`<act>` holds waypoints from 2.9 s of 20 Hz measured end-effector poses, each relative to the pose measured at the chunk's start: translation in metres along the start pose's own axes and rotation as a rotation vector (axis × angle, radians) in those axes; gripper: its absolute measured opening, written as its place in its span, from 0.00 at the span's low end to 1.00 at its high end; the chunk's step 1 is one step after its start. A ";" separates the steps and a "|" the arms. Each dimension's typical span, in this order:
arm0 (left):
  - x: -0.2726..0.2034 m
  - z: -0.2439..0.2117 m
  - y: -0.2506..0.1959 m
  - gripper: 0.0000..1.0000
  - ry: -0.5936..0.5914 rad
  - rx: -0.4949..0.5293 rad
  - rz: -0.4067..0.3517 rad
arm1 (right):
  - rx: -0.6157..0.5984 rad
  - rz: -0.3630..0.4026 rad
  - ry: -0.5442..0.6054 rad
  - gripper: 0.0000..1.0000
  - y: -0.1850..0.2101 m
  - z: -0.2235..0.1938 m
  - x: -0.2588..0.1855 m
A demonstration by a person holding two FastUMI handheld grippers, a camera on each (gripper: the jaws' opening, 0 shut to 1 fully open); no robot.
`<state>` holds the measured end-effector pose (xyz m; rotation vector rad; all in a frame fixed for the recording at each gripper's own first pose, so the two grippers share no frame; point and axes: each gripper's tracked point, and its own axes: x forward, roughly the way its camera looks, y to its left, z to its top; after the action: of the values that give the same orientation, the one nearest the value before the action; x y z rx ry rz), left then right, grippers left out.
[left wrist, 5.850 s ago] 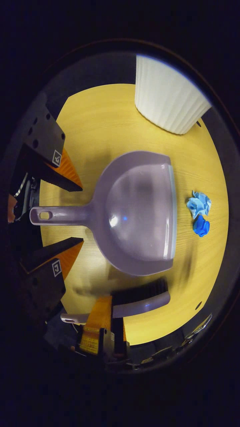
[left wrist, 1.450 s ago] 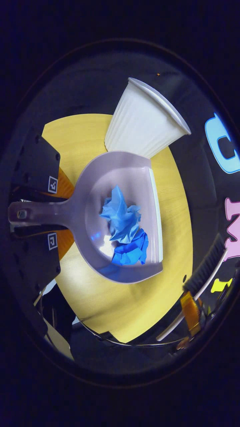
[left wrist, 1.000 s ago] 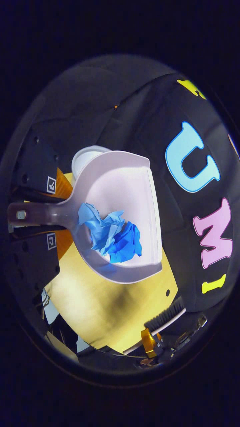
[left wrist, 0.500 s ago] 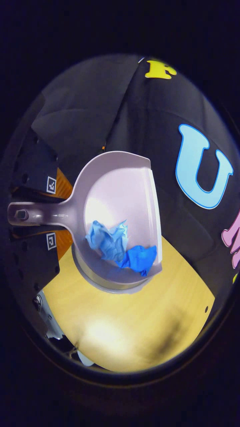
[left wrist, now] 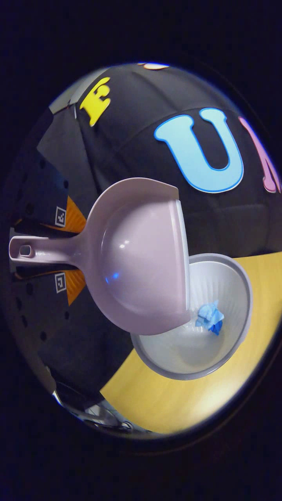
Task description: Pick up the small broom and dustpan from the desktop, sweep the trash into the dustpan with the broom, and then empty the trash into the garbage bin.
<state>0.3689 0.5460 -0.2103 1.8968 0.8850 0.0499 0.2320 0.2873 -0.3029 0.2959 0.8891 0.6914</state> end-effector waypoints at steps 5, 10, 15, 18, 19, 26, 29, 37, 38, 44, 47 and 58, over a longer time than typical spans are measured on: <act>0.010 -0.020 0.014 0.24 0.003 0.187 0.236 | -0.023 0.022 0.016 0.25 0.007 -0.003 0.000; 0.020 -0.021 -0.029 0.26 -0.062 -0.088 0.090 | -0.032 0.039 0.021 0.25 0.012 -0.006 -0.001; -0.001 0.037 -0.118 0.26 -0.200 -0.662 -0.188 | -0.017 0.025 -0.039 0.25 0.021 0.005 -0.010; -0.038 0.128 -0.163 0.26 -0.339 -1.028 -0.435 | -0.020 -0.055 -0.089 0.24 0.030 0.015 -0.009; -0.051 0.166 -0.184 0.26 -0.386 -1.108 -0.545 | -0.025 -0.084 -0.068 0.24 0.032 0.009 -0.005; -0.140 0.348 -0.310 0.26 -0.275 -1.261 -1.094 | 0.151 -0.337 0.197 0.25 -0.006 -0.059 0.041; -0.151 0.372 -0.318 0.26 -0.171 -1.219 -1.169 | 0.218 -0.396 0.318 0.25 -0.018 -0.092 0.059; -0.155 0.379 -0.280 0.25 -0.063 -1.195 -1.206 | 0.241 -0.455 0.519 0.25 -0.039 -0.141 0.074; -0.157 0.381 -0.280 0.26 -0.052 -1.198 -1.214 | 0.246 -0.460 0.527 0.25 -0.040 -0.144 0.075; -0.158 0.385 -0.288 0.26 -0.040 -1.156 -1.162 | 0.258 -0.492 0.584 0.25 -0.057 -0.165 0.084; -0.160 0.385 -0.294 0.27 -0.016 -1.140 -1.184 | 0.261 -0.486 0.594 0.25 -0.056 -0.165 0.088; -0.169 0.388 -0.287 0.34 -0.093 -1.136 -1.205 | 0.272 -0.473 0.641 0.53 -0.052 -0.157 0.083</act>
<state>0.2409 0.2134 -0.5773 0.1775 1.3852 -0.2214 0.1656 0.2970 -0.4758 0.0893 1.6078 0.2110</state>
